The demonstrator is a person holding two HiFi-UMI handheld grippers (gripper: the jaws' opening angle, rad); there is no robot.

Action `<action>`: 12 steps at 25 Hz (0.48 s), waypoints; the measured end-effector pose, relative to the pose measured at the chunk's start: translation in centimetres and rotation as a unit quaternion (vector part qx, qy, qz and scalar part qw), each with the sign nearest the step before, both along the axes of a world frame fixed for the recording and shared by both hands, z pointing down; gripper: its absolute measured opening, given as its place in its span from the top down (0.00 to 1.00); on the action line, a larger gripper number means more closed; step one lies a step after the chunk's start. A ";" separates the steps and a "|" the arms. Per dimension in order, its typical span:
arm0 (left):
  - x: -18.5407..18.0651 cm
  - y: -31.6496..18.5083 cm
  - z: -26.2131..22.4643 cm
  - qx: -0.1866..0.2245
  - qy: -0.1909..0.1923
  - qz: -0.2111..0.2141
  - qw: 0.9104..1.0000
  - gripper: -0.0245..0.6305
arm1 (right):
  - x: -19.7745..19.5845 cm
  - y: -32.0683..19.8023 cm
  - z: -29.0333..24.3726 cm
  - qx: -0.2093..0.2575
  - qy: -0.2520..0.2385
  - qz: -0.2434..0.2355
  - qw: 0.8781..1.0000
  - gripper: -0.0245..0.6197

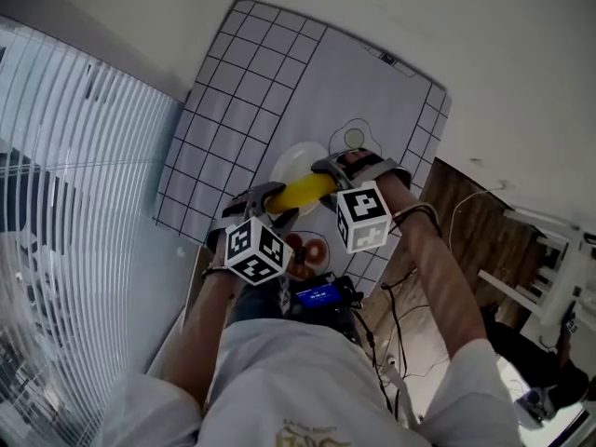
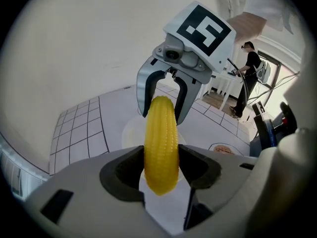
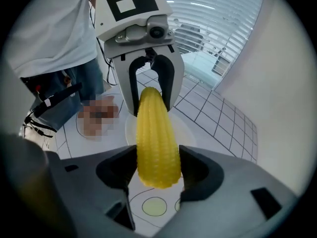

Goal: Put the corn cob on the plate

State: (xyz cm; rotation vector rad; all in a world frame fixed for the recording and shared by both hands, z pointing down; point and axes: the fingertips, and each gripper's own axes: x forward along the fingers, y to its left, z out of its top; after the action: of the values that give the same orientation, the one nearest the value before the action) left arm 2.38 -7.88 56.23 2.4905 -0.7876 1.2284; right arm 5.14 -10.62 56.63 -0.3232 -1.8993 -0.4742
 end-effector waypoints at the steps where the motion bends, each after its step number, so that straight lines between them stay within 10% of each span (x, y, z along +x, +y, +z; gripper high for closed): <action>1: -0.1 -0.2 0.3 -0.003 -0.001 -0.003 1.000 0.62 | -0.1 -0.2 0.2 -0.002 0.000 -0.003 1.000 0.55; 12: -1.2 -1.2 2.6 -0.010 -0.014 -0.026 1.000 0.62 | -1.4 -1.4 2.6 -0.001 -0.004 -0.028 1.000 0.55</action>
State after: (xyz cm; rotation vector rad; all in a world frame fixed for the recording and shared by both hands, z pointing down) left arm 1.15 -9.10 58.85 2.4280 -0.8369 1.2490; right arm 3.77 -12.02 59.21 -0.3770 -1.9034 -0.5120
